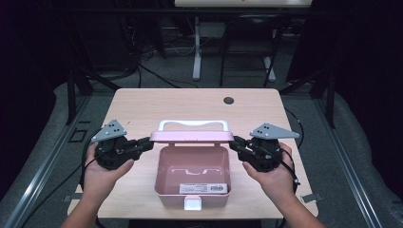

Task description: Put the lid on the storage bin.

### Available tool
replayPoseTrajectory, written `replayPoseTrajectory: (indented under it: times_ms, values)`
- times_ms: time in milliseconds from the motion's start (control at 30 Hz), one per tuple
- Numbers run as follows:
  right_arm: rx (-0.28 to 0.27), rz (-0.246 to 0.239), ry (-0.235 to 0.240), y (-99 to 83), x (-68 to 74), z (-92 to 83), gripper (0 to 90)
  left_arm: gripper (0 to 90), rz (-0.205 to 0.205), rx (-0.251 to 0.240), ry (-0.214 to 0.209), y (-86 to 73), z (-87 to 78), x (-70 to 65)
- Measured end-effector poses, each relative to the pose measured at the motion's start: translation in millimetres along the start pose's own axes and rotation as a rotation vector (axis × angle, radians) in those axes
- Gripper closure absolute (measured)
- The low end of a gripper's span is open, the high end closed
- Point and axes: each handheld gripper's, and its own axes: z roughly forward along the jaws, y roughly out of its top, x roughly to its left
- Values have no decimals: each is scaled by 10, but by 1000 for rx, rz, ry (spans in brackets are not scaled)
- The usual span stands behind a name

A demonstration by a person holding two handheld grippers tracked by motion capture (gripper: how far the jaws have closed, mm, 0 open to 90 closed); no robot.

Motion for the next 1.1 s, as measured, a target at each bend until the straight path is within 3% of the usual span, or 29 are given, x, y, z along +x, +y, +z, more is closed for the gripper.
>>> replayPoseTrajectory:
  times_ms: [233,1100]
  values:
    - [-13,-25,9,-73,36,-34,732,784,-9,-4,-26,-47,-40,-23]
    - [-36,-3,53,-214,40,-101,693,766,1,-14,-38,-117,-160,-134]
